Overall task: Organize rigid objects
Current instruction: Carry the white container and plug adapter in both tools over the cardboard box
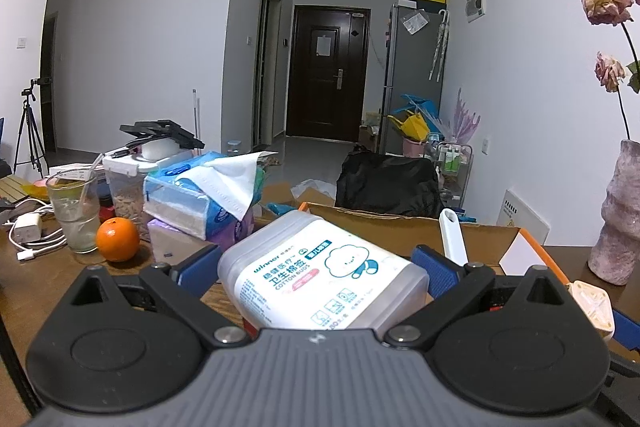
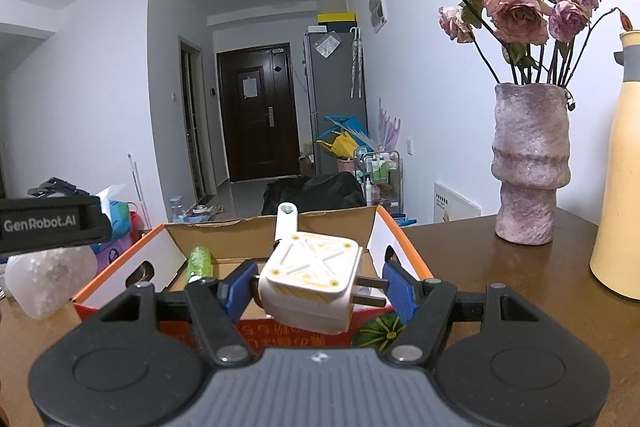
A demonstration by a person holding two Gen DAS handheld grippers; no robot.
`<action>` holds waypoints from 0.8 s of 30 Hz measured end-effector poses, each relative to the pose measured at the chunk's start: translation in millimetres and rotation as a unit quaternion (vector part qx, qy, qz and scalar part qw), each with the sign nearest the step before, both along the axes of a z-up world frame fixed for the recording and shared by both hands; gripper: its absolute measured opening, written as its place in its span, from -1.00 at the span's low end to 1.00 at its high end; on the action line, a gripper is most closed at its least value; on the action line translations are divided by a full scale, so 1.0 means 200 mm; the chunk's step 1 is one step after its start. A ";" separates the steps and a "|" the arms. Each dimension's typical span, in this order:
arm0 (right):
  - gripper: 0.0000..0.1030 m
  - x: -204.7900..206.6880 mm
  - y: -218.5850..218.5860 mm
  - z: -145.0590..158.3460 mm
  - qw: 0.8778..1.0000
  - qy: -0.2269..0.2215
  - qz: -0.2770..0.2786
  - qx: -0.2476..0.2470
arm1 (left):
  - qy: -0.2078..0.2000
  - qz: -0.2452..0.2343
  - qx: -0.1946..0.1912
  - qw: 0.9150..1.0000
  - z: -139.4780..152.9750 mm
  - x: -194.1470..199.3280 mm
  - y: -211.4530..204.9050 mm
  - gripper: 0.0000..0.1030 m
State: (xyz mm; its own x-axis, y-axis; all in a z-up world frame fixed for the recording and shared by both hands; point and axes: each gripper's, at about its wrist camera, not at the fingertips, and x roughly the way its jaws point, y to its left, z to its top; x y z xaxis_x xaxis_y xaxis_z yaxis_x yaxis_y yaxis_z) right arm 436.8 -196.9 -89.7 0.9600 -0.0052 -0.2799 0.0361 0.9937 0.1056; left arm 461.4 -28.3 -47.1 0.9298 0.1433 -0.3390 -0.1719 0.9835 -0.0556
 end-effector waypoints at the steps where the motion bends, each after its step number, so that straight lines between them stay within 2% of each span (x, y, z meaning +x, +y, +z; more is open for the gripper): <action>1: 0.32 0.01 0.00 0.00 1.000 0.001 0.000 0.000 | 0.001 -0.001 0.000 1.000 0.00 0.02 0.00 0.99; 24: 0.32 0.28 0.03 -0.02 1.000 0.009 -0.001 -0.011 | 0.002 -0.003 0.004 1.000 -0.02 0.31 -0.04 0.99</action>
State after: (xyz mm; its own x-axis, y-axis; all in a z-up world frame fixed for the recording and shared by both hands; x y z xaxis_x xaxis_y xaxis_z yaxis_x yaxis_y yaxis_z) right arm 492.6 -189.9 -92.9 0.9550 -0.0130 -0.2963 0.0393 0.9958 0.0831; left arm 522.8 -36.0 -51.0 0.9295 0.1395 -0.3414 -0.1654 0.9851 -0.0478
